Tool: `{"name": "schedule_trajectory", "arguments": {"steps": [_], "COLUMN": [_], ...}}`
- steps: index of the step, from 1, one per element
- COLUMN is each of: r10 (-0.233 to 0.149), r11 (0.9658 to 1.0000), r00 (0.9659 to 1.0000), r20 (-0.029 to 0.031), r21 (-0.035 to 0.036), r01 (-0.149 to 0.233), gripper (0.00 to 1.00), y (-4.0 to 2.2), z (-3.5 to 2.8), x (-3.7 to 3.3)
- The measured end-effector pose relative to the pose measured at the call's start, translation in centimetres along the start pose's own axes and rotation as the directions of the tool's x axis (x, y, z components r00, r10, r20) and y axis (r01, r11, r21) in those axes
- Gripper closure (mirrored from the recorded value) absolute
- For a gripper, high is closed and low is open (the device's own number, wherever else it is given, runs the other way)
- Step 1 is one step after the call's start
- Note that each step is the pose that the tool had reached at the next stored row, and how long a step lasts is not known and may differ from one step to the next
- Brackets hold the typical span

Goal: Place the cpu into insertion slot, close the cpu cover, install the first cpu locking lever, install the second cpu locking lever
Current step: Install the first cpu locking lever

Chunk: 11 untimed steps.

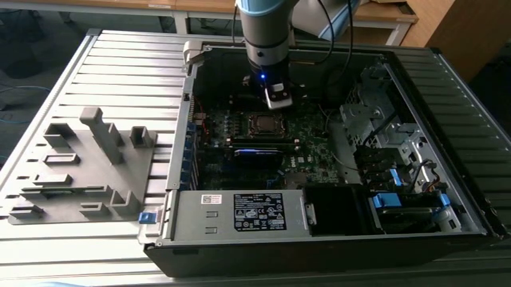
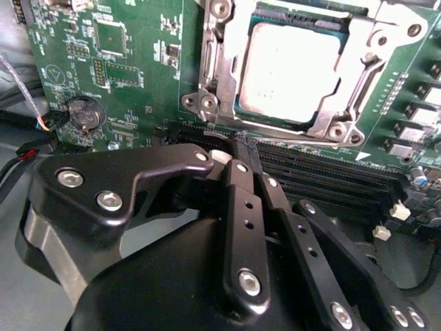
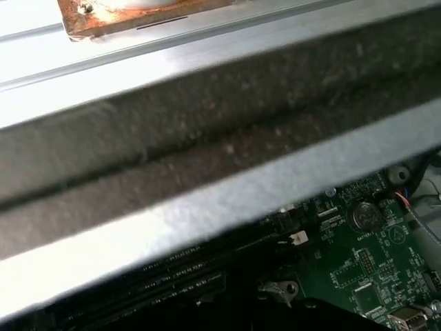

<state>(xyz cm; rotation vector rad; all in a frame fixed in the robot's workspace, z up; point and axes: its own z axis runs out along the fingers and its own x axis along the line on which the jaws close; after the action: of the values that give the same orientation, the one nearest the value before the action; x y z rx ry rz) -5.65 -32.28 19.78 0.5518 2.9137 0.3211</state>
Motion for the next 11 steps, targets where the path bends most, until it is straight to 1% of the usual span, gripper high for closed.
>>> {"name": "schedule_trajectory", "arguments": {"steps": [2,3,7,11], "r10": [-0.002,-0.007,-0.007,-0.007], "r11": [1.0,1.0,1.0,1.0], "r00": [1.0,0.9999,0.9999,0.9999], "r20": [0.0024,0.0125,0.0126,0.0125], "r21": [-0.0011,-0.0053,-0.0054,-0.0054], "r01": [0.002,0.007,0.007,0.007], "gripper": [0.89,0.89,0.89,0.89], "y": [-0.17,-0.44,-0.45,-0.35], "z": [-0.03,-0.08,-0.09,-0.47], "x": [-0.07,-0.14,-0.12,-0.16]}}
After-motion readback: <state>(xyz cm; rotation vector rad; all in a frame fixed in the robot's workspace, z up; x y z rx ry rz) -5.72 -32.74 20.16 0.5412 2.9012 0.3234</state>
